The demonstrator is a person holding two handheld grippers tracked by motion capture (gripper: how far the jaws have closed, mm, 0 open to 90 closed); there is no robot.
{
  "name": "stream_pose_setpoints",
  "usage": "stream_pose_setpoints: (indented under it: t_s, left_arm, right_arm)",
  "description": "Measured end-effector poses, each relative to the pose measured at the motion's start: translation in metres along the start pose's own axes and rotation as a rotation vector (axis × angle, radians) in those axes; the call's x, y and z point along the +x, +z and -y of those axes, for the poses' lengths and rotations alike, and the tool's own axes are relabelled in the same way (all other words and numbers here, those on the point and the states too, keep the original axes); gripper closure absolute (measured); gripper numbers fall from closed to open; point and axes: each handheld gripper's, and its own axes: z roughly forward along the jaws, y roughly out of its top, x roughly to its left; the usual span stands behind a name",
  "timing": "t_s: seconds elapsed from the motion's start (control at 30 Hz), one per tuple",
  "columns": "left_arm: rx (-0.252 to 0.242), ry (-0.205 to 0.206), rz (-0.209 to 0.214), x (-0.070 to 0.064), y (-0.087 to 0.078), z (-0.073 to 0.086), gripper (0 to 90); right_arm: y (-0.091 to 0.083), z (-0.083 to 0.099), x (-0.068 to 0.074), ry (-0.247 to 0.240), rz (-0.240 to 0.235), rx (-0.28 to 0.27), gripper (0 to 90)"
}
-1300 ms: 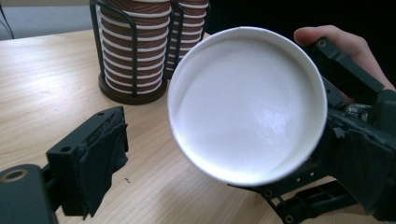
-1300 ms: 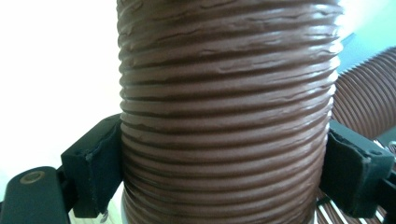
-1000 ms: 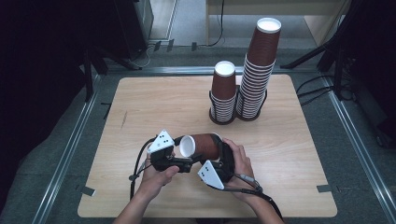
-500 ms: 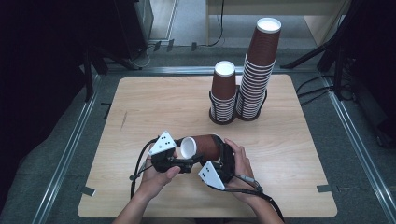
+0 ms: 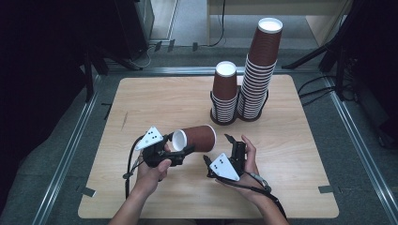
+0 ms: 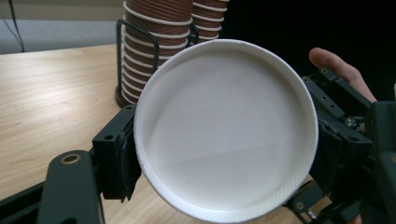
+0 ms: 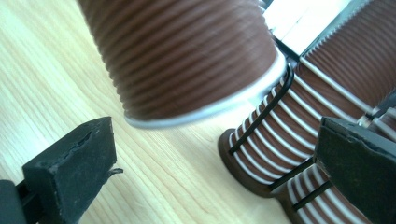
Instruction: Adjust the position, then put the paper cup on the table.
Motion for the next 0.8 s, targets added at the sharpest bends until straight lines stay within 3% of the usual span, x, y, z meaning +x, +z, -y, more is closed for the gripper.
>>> stream_pose_setpoints:
  t_s: [0.17, 0.37, 0.53, 0.8]
  left_arm:
    - [-0.025, -0.008, -0.034, 0.006, -0.004, 0.0, 22.6]
    - [-0.049, -0.015, -0.051, 0.01, -0.006, 0.001, 22.5]
    - [-0.064, -0.016, -0.06, 0.011, -0.006, 0.002, 22.5]
    - [-0.093, -0.031, -0.071, 0.012, -0.004, 0.006, 22.4]
  right_arm:
    - [-0.002, -0.001, -0.008, 0.187, -0.04, 0.001, 0.0]
    - [-0.002, -0.001, -0.019, 0.425, -0.031, 0.003, 0.0]
    - [-0.006, -0.004, -0.023, 0.589, -0.052, -0.014, 0.3]
    - [-0.005, -0.009, -0.026, 0.927, 0.0, -0.029, 4.7]
